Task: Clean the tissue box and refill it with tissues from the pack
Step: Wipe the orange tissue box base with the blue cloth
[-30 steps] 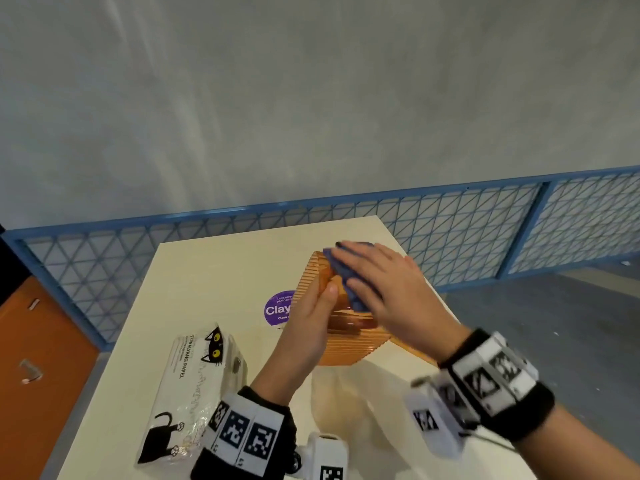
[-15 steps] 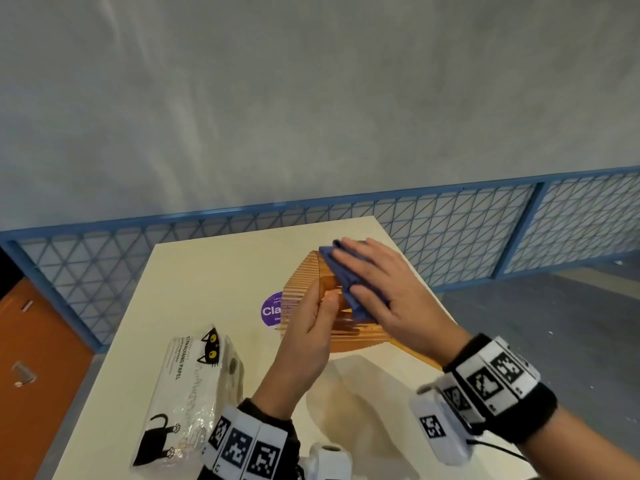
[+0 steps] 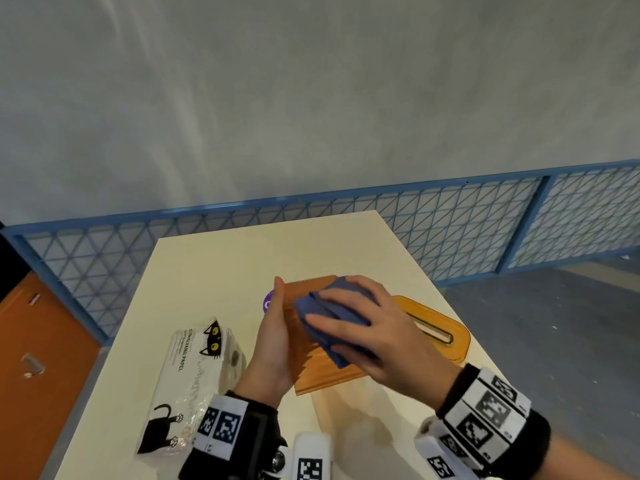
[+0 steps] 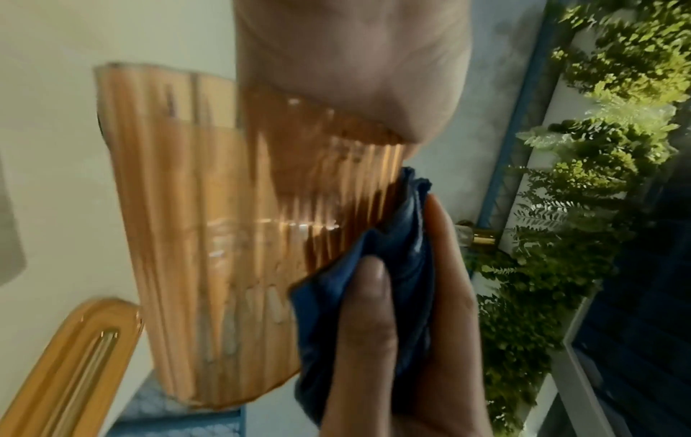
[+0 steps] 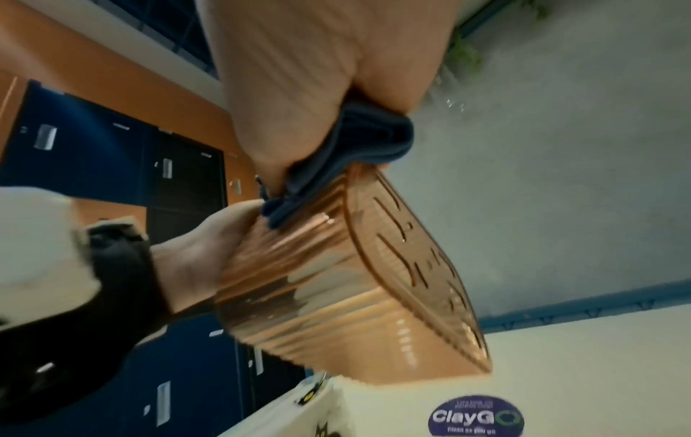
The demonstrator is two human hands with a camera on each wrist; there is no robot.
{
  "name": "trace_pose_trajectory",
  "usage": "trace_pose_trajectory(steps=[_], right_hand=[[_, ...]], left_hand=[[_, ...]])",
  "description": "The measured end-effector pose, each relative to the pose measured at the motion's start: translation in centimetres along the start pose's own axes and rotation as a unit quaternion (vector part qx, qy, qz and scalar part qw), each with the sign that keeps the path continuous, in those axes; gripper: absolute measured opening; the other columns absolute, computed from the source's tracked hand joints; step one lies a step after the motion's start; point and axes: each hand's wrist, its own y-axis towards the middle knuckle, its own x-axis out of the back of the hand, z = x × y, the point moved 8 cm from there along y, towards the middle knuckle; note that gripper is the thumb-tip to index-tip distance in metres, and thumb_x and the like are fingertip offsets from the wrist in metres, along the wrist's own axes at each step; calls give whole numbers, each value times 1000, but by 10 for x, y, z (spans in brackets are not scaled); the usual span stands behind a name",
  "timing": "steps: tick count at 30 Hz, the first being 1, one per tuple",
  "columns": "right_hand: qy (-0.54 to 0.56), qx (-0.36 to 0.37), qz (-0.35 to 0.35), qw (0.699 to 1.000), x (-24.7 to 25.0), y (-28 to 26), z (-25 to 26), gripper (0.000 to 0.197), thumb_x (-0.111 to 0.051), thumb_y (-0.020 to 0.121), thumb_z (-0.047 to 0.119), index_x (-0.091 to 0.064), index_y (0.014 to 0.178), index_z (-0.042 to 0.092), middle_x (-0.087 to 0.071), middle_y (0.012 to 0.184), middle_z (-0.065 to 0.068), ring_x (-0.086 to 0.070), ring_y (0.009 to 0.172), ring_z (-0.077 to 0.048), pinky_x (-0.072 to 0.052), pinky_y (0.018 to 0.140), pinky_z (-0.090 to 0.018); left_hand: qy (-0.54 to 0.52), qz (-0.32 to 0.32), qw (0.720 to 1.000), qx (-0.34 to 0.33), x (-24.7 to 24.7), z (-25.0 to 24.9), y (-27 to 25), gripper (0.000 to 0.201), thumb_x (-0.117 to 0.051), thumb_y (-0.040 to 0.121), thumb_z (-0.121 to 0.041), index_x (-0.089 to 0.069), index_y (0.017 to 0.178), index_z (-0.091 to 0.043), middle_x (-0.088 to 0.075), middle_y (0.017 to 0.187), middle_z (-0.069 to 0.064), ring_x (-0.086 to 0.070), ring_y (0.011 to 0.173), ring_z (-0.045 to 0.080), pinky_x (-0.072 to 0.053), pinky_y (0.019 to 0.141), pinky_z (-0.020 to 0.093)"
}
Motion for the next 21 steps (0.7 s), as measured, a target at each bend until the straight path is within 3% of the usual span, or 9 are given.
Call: trace_pose_trajectory(steps=[3,5,7,9,12,13,16,19,21], right_hand=[[-35,35,17,999,-4,-6,9,36,-41,95,38,-48,130,39,-49,139,4,-37,130,-29,-36,106,-45],[2,44,50,998,-3,1,6,37,-42,95,37,-45,131,41,-45,142,6,-34,134,-27,-36,107,-52],[66,44,78,994,2,16,1,39,-42,94,35,-43,133,41,-41,145,9,-28,139,-21,-28,112,-52],[137,26,96,986,7,30,-8,41,-44,95,32,-42,136,38,-38,146,13,-23,141,-9,-19,116,-43],[207,-26,100,973,9,48,-31,42,-46,96,27,-43,137,31,-35,143,23,-15,134,17,-9,112,-8],[213,-50,92,971,11,51,-40,42,-46,96,25,-44,137,30,-33,141,25,-15,133,18,-9,111,-4],[196,-72,88,974,11,48,-40,41,-44,97,24,-43,138,29,-31,143,23,-16,141,1,-13,118,-18],[178,-10,91,980,5,34,-8,44,-36,94,35,-39,138,35,-29,149,21,-11,145,-5,-9,118,-16],[183,1,94,979,4,31,-6,46,-35,94,35,-38,140,33,-29,150,18,-11,146,-7,-9,118,-14]], left_hand=[[57,-17,998,-18,13,-4,2,63,-33,91,-57,-68,100,-6,-75,87,13,-71,77,26,-56,71,36],[101,-13,994,-48,14,-10,-1,56,-32,93,-52,-66,105,-10,-75,88,8,-70,80,22,-55,71,34],[120,-5,990,-79,11,-16,-4,51,-34,91,-50,-62,113,-13,-73,95,8,-70,84,20,-56,70,32],[143,2,983,-111,9,-22,-8,51,-37,86,-49,-58,120,-18,-71,107,8,-70,93,21,-56,78,34],[208,34,967,-142,4,-28,-14,52,-35,90,-52,-51,130,-22,-69,116,8,-67,105,26,-52,92,44],[225,40,963,-142,4,-26,-16,53,-37,91,-56,-51,131,-23,-69,115,9,-67,105,29,-50,94,49],[249,50,955,-150,6,-24,-22,56,-41,88,-56,-53,129,-20,-68,114,16,-65,106,34,-45,99,57],[259,42,950,-169,8,-30,-27,56,-42,87,-49,-52,130,-13,-67,118,12,-63,111,28,-43,103,52],[286,55,941,-171,6,-31,-29,51,-40,88,-47,-56,126,-18,-68,117,6,-64,110,22,-45,102,45]])
